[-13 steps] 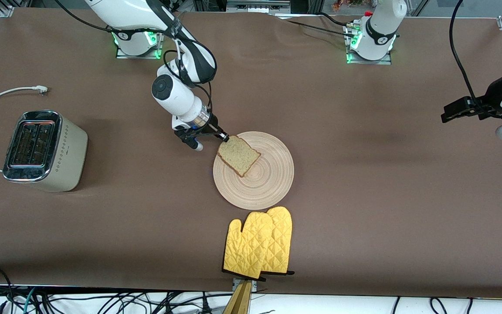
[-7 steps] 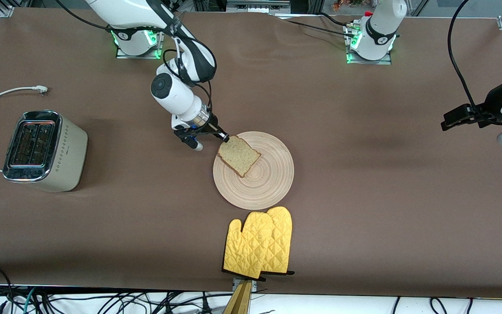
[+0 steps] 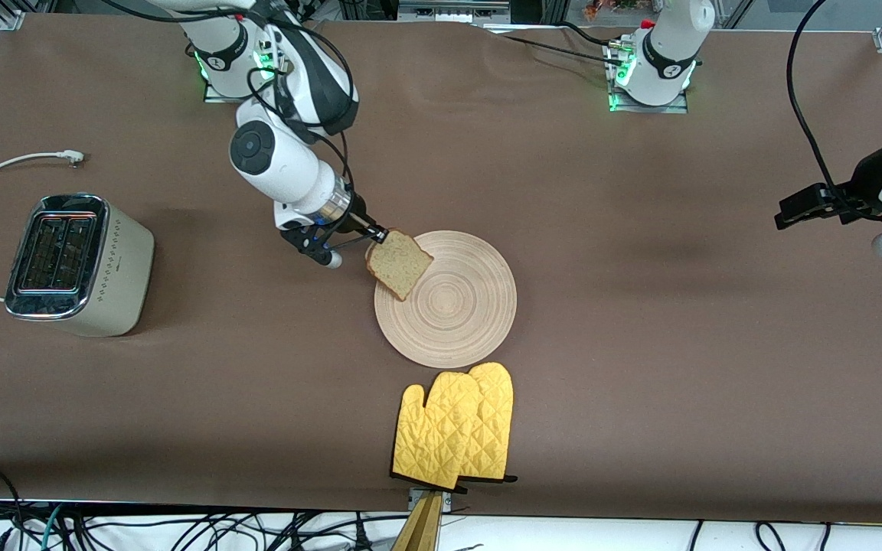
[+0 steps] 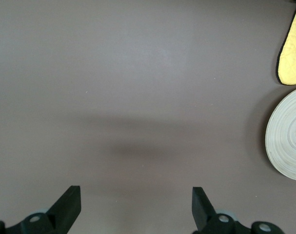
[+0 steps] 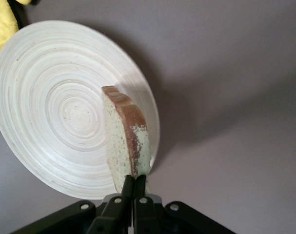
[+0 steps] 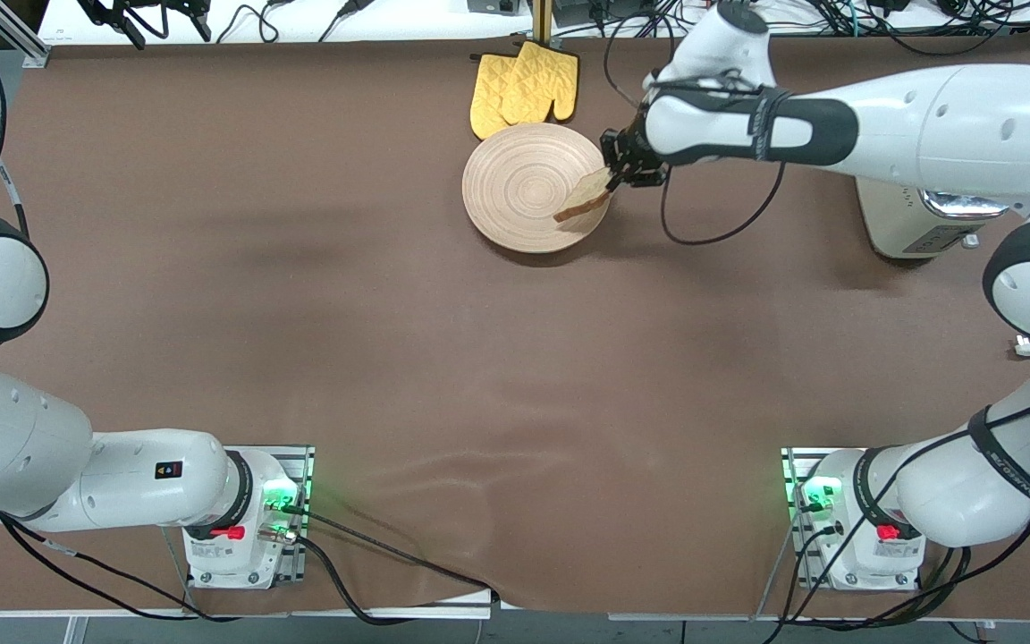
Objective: Move plate and put bread in toaster
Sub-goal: 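Lift the bread slice and carry it toward the toaster with the right gripper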
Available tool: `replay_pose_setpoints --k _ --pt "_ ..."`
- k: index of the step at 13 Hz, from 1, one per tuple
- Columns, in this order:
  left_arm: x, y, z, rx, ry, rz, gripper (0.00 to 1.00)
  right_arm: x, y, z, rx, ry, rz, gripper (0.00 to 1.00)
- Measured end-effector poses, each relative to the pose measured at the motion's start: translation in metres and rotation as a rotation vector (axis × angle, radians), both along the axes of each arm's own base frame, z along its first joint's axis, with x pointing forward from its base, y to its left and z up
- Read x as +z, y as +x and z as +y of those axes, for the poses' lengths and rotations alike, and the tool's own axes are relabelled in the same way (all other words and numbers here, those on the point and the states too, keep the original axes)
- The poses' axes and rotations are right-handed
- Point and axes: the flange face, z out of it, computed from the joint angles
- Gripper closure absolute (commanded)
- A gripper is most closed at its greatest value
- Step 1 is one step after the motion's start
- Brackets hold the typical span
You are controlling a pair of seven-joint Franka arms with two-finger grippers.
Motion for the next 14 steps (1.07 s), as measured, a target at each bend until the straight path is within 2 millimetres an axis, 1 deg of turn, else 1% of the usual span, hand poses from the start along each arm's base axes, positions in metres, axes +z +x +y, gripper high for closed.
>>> replay_pose_setpoints --k 4,5,7,9,12,14 --pt "-0.004 -0.001 0.003 0.005 -0.002 0.010 0.00 0.065 0.021 -0.016 0.124 -0.157 0.026 1.00" --pt "-0.005 -0.001 0.003 0.006 -0.003 0.013 0.00 0.078 0.025 -0.021 0.153 -0.181 0.039 1.00" --pt "-0.005 -0.001 0.004 0.008 -0.004 0.016 0.00 0.095 0.033 -0.039 0.206 -0.209 0.064 1.00" --pt "-0.006 -0.001 0.006 0.011 -0.004 0.017 0.00 0.110 0.044 -0.067 0.264 -0.226 0.093 1.00" --pt "-0.006 -0.001 0.007 0.013 -0.004 0.018 0.00 0.137 0.058 -0.120 0.372 -0.257 0.150 1.00" --pt "-0.006 -0.002 0.006 0.011 -0.004 0.022 0.00 0.149 0.062 -0.154 0.459 -0.308 0.190 1.00"
